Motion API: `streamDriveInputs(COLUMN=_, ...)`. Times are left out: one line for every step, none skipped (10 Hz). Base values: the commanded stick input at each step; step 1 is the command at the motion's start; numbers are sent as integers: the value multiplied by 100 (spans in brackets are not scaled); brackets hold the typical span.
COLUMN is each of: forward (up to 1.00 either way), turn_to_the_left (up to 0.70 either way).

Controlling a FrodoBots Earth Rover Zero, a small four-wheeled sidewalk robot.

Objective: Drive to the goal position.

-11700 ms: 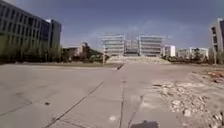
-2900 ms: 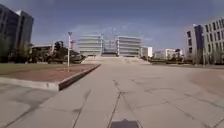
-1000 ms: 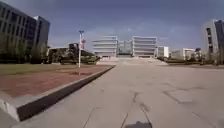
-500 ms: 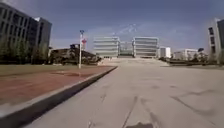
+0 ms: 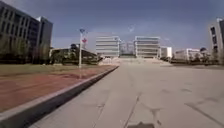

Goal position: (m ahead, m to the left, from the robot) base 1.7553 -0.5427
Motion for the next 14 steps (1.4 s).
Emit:
streamDriveInputs(forward=70, turn_to_the_left=1)
streamDriveInputs(forward=70, turn_to_the_left=1)
streamDriveInputs(forward=70, turn_to_the_left=1)
streamDriveInputs(forward=70, turn_to_the_left=1)
streamDriveInputs(forward=70, turn_to_the_left=1)
streamDriveInputs(forward=70, turn_to_the_left=1)
streamDriveInputs(forward=70, turn_to_the_left=1)
streamDriveInputs(forward=70, turn_to_the_left=1)
streamDriveInputs(forward=70, turn_to_the_left=1)
streamDriveInputs(forward=70, turn_to_the_left=1)
streamDriveInputs(forward=70, turn_to_the_left=1)
streamDriveInputs(forward=70, turn_to_the_left=1)
streamDriveInputs(forward=70, turn_to_the_left=1)
streamDriveInputs(forward=70, turn_to_the_left=1)
